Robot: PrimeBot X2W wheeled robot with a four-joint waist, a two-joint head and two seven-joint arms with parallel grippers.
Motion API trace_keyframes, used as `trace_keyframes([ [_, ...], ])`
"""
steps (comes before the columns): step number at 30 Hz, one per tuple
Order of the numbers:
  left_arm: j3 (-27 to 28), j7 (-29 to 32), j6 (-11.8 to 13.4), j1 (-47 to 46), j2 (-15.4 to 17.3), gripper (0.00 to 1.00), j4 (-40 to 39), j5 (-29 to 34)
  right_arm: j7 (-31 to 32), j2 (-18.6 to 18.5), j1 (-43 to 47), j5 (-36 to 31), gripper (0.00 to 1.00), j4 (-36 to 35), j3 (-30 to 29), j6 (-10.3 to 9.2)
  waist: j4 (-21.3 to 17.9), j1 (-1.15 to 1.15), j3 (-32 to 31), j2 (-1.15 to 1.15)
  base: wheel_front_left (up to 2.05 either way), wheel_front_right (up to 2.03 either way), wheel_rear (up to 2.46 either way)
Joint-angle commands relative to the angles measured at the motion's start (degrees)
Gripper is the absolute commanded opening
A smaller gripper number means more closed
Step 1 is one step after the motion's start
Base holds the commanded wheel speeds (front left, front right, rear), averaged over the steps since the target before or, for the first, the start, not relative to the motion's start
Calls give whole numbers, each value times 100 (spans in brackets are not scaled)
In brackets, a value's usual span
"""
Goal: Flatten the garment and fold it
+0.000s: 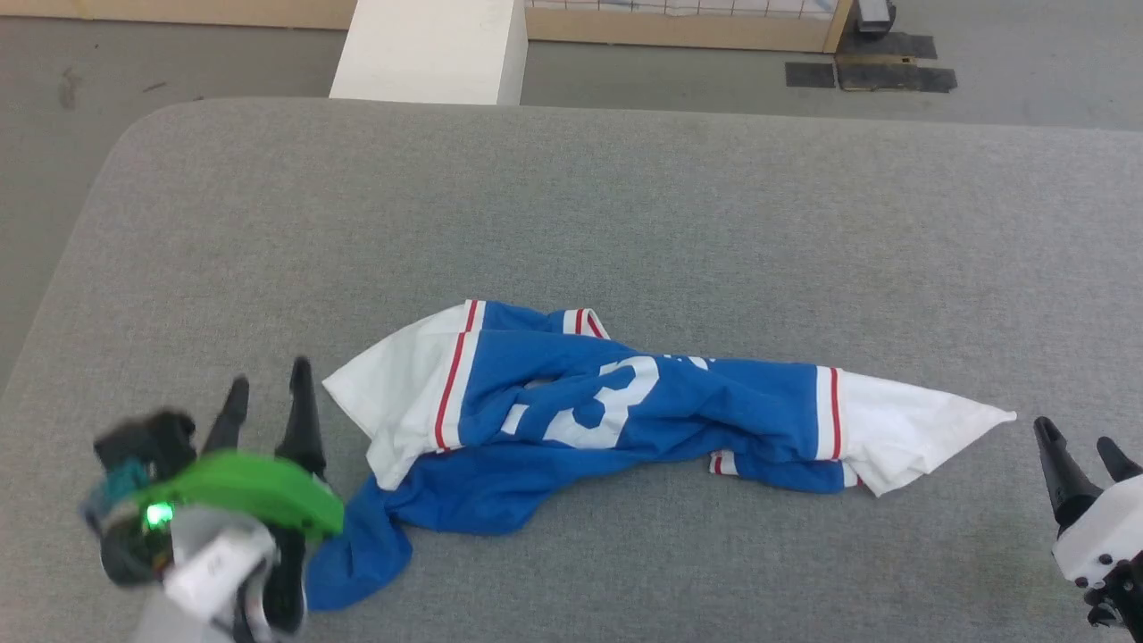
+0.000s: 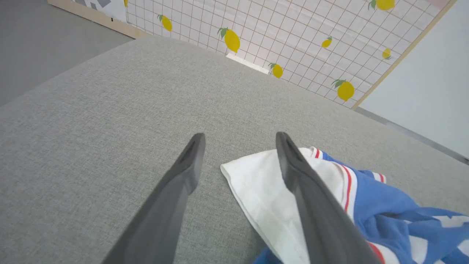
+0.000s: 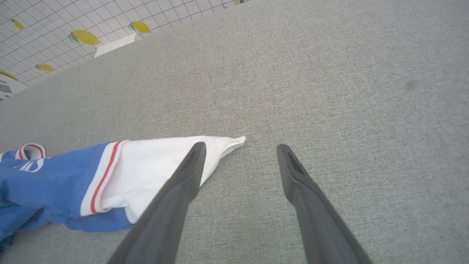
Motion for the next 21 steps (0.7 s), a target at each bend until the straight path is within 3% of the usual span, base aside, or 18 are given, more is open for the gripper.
trace_keyframes([
  [1, -39, 272, 72, -354, 127, 100, 65, 48, -17, 12, -15, 21, 100, -55, 6, -6, 35, 0, 55, 0, 0, 0, 0],
  [7, -557, 2277, 196, -1463, 585, 100, 794, 207, 52, 13, -107, -18, 100, -136, 64, -6, 55, 0, 246, 0, 0, 0, 0],
  [13, -1117, 4014, 186, -2339, 791, 100, 1531, 371, 146, 13, -179, -93, 100, -262, 71, -6, 24, 0, 496, 0, 0, 0, 0],
  [21, -1635, 4945, 76, -2767, 874, 100, 2251, 615, 242, 13, -280, -148, 100, -477, 58, -6, -64, 0, 795, 0, 0, 0, 0],
])
